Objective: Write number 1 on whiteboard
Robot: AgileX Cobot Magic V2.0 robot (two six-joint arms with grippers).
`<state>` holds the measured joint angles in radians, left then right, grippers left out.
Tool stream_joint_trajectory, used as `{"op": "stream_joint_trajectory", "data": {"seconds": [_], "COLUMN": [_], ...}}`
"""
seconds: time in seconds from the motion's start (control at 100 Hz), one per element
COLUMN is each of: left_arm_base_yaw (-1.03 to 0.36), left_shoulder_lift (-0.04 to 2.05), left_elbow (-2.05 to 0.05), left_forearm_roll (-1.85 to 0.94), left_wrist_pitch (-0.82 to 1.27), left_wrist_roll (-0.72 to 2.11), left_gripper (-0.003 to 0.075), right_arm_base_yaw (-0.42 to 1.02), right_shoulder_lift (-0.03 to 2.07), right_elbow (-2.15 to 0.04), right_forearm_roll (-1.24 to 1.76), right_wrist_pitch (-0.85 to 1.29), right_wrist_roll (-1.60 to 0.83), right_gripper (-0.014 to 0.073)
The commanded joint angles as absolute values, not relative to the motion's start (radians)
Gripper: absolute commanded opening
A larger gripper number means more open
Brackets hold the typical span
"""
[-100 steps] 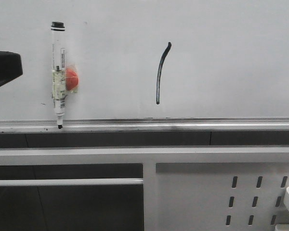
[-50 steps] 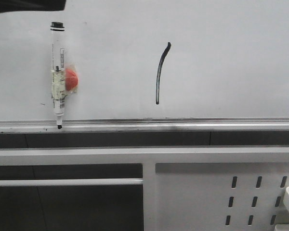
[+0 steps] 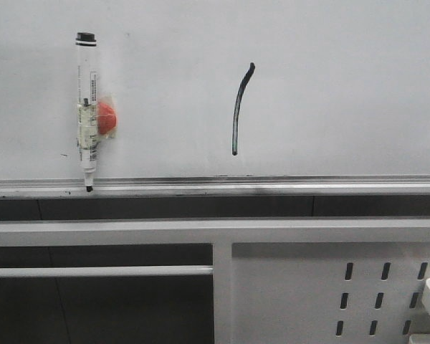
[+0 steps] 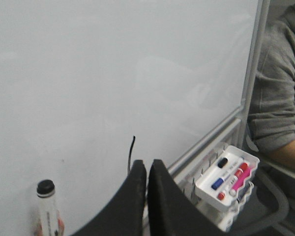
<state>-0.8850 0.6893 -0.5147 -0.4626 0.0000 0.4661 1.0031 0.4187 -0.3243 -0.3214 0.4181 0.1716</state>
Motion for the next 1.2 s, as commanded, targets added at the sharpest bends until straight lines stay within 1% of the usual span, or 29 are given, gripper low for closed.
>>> {"op": "stream_joint_trajectory", "data": {"seconds": [0.0,0.09,0.2,0.39,0.56,0.7,0.83,1.05,1.19], "left_arm_base_yaw": [-0.886,-0.888,-0.854,-0.624,-0.415,-0.303,-0.242,-0.184,-0.129], "left_shoulder_lift": [0.683,0.681,0.656,0.515,0.294,0.142,0.061,0.048,0.005], "left_elbow": [-0.550,-0.550,-0.548,-0.507,-0.461,-0.411,-0.345,-0.178,-0.053], "left_forearm_roll": [-0.463,-0.463,-0.463,-0.530,-0.548,-0.548,-0.540,-0.541,-0.364], "left_wrist_pitch": [-0.165,-0.236,-0.235,-0.095,-0.085,-0.071,-0.014,-0.056,-0.077], "left_wrist_roll": [0.467,0.467,0.467,0.467,0.467,0.467,0.467,0.449,0.342], "left_gripper": [-0.0020,-0.0020,-0.0020,-0.0020,-0.0020,-0.0020,-0.0020,-0.0020,-0.0020], "right_arm_base_yaw": [1.004,1.004,1.004,1.004,1.004,1.004,1.004,1.004,1.004], "right_shoulder_lift": [0.421,0.421,0.421,0.421,0.421,0.421,0.421,0.421,0.421], "right_elbow": [-0.351,-0.351,-0.351,-0.351,-0.351,-0.351,-0.351,-0.351,-0.351], "right_forearm_roll": [-0.333,-0.333,-0.333,-0.333,-0.333,-0.333,-0.333,-0.333,-0.333], "right_wrist_pitch": [0.342,0.342,0.342,0.342,0.342,0.342,0.342,0.342,0.342], "right_wrist_roll": [0.176,0.176,0.176,0.176,0.176,0.176,0.176,0.176,0.176], "right_gripper": [-0.0069,-0.0069,-0.0069,-0.0069,-0.0069,-0.0069,-0.0069,-0.0069,-0.0069]}}
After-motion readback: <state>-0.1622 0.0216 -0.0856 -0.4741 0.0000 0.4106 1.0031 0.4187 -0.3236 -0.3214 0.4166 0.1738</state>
